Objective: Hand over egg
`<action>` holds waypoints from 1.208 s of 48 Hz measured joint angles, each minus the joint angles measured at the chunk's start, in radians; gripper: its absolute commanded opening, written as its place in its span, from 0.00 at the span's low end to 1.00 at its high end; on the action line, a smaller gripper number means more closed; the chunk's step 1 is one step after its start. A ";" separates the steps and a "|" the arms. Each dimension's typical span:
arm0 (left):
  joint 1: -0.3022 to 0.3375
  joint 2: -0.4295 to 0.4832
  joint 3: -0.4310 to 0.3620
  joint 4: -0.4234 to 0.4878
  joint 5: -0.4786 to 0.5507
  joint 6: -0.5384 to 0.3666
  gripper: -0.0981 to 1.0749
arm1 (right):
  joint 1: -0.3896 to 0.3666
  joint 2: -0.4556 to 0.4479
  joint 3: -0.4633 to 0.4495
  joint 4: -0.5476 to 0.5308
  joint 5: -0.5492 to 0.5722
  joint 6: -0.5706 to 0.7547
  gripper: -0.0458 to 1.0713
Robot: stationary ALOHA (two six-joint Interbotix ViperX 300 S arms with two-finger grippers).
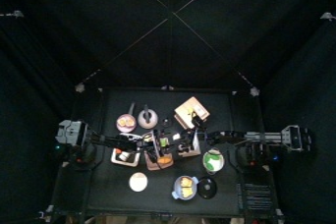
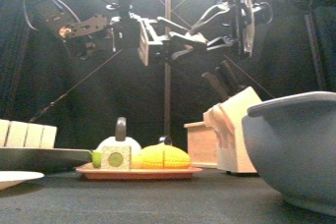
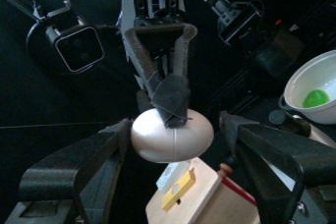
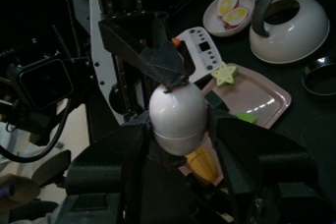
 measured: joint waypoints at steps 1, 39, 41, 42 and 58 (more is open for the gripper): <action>-0.002 -0.002 0.000 -0.002 0.002 0.000 0.97 | 0.000 0.000 0.000 0.000 0.002 0.000 0.67; 0.000 0.000 -0.002 0.003 -0.002 0.000 0.83 | 0.000 0.000 0.000 -0.002 0.000 0.000 0.74; 0.000 0.000 -0.002 0.003 -0.002 0.000 0.83 | 0.002 0.000 0.000 -0.002 0.000 0.000 0.76; 0.000 0.000 -0.002 0.003 -0.002 0.000 0.83 | 0.002 0.000 0.000 -0.003 0.002 0.000 0.78; 0.000 0.000 -0.002 0.003 -0.002 -0.002 0.83 | 0.002 0.000 0.000 0.000 0.009 0.000 0.93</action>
